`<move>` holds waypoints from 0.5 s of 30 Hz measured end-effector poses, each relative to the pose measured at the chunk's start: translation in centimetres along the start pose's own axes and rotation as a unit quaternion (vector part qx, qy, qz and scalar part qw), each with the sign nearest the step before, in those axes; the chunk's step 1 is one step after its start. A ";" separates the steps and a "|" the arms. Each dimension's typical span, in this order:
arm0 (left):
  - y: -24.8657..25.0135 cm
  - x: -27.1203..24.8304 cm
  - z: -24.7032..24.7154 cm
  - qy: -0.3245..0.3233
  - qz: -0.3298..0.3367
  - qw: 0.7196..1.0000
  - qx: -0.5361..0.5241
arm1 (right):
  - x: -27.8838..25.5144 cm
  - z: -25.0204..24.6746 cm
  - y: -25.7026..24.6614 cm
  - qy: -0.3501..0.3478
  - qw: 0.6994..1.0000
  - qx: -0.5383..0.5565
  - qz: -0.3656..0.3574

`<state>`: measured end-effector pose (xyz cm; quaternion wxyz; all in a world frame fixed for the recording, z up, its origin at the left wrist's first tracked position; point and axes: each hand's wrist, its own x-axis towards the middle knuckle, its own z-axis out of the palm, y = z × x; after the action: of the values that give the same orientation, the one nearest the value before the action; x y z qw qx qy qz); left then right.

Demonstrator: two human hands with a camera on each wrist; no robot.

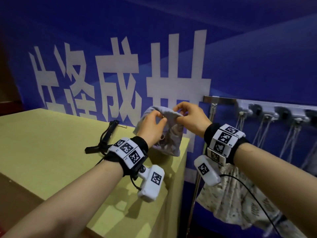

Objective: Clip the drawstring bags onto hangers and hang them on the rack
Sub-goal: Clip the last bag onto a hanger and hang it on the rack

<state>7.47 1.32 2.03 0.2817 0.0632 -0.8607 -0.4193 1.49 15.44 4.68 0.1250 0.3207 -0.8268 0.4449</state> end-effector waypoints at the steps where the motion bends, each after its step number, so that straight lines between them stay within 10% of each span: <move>1: 0.3 0.0 0.1 0.009 -0.001 1.000 0.007 | -0.4 -0.6 -0.3 -0.024 0.999 0.022 0.006; 7: 1.2 -0.9 0.2 0.021 0.042 0.930 0.364 | -3.5 -4.5 -1.4 -0.115 0.991 0.066 0.028; 15: 3.8 -2.0 0.0 -0.106 -0.001 0.885 0.454 | -5.9 -6.4 -1.0 -0.113 0.993 0.019 0.012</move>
<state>9.65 4.43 4.02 0.1285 0.1401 -0.9817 0.0123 6.16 22.73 6.13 0.0190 0.3613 -0.8307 0.4230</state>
